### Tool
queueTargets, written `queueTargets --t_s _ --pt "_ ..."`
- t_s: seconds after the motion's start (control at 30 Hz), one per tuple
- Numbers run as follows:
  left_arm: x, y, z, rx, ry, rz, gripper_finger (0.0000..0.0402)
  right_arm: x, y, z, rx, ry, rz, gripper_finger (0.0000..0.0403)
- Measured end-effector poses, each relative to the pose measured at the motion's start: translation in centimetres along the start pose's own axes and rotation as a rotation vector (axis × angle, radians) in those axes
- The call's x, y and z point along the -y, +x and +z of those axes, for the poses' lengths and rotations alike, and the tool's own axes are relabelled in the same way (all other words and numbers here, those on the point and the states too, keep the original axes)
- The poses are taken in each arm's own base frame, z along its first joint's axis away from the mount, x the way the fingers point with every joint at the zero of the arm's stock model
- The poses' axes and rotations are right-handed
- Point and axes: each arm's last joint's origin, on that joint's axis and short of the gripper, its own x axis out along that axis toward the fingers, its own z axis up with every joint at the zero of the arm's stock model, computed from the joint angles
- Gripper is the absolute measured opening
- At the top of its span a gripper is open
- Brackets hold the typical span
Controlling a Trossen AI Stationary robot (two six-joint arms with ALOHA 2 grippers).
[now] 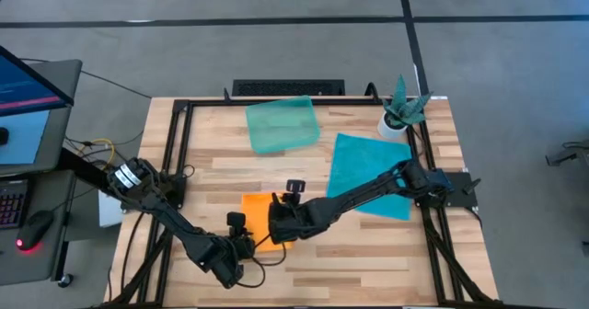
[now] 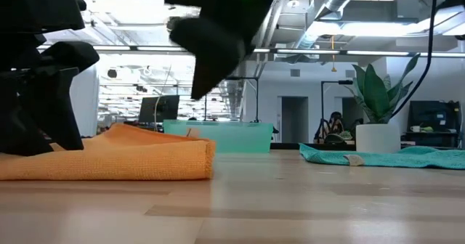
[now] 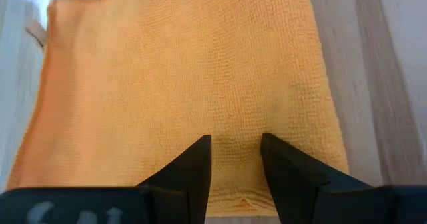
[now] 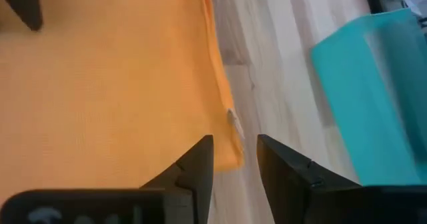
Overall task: Roll microfiber towels into tight, uniform cylinder then place into a basket
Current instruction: Roll the yellow microfiber towel
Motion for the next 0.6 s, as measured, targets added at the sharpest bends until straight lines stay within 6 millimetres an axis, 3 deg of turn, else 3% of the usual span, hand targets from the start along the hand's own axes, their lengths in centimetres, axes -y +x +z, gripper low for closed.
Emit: queueTargets --t_s 0.33,0.6 --pt "-0.1 -0.2 0.1 -0.02 0.017 0.012 0.0125 0.3 -7.8 -2.2 -0.049 -0.04 -0.092 0.0111" --pt "0.7 -3.6 2.2 0.005 0.043 0.062 0.0125 -1.5 -14.9 -5.8 0.032 -0.111 -0.247 0.0097"
